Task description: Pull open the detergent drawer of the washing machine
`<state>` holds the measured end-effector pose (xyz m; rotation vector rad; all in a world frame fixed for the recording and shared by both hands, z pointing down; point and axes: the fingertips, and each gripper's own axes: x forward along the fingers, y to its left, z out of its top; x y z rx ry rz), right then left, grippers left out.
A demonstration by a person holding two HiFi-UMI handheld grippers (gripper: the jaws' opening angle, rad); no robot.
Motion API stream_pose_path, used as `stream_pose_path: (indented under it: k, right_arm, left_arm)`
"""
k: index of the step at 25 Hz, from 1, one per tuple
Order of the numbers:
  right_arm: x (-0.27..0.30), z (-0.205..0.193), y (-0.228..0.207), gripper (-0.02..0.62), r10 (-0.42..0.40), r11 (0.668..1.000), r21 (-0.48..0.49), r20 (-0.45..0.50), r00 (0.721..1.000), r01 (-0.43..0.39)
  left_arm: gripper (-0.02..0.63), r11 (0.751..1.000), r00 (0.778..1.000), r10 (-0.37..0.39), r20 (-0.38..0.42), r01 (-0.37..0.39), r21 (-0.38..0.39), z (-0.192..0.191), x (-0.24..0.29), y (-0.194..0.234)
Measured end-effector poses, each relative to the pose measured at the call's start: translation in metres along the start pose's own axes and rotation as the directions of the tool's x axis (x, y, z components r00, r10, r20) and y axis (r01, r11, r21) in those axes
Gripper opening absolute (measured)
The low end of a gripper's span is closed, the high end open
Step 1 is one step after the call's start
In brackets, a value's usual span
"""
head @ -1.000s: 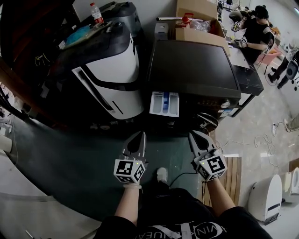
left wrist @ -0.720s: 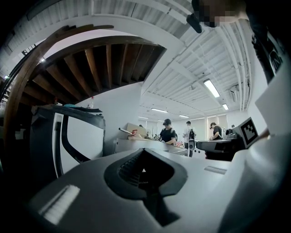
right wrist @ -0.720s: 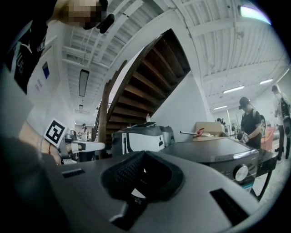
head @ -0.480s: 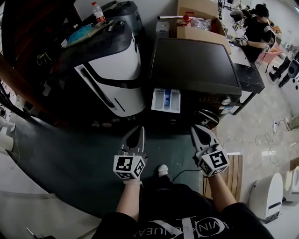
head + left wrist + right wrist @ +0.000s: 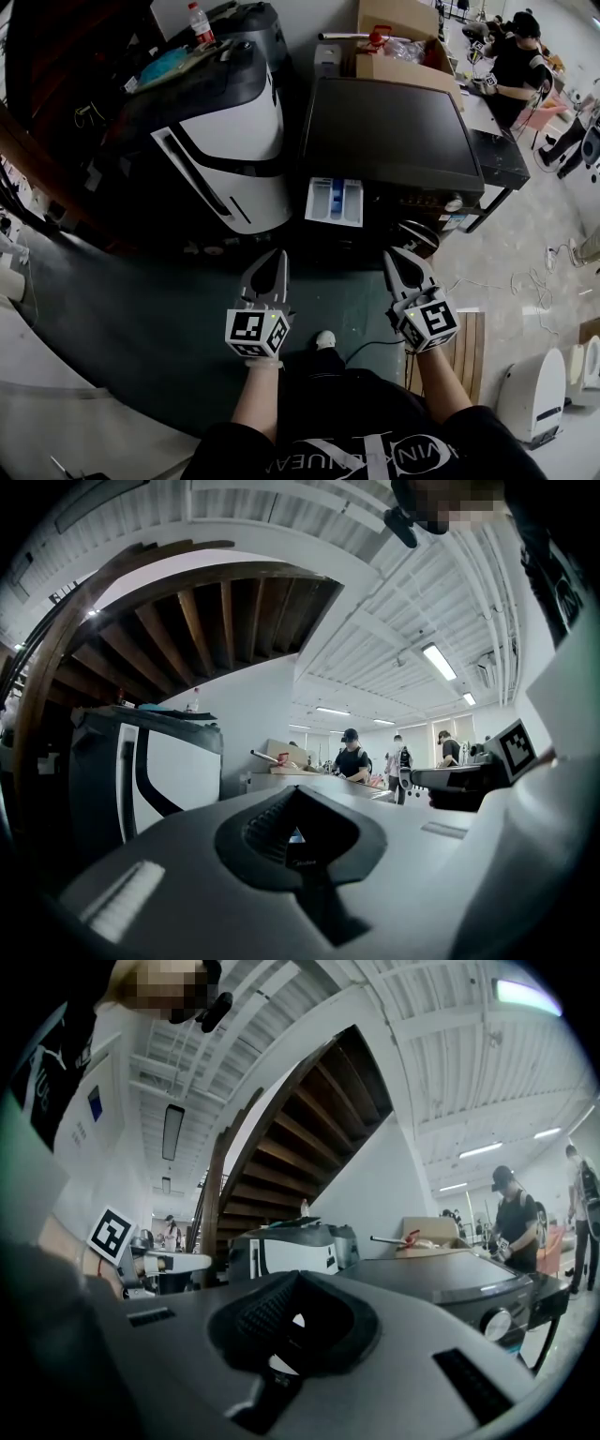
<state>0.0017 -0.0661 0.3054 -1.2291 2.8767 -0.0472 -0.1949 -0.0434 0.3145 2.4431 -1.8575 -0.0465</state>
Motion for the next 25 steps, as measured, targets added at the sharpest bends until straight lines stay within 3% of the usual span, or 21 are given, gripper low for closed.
stream_pose_path:
  k: [25]
  right_arm:
    - [0.011,-0.004,0.004,0.012,0.006,1.000,0.016,0.000,1.000,-0.006]
  left_arm:
    - [0.009,1.000,1.000,0.009,-0.019,-0.009,0.001,-0.002,0.004,0.012]
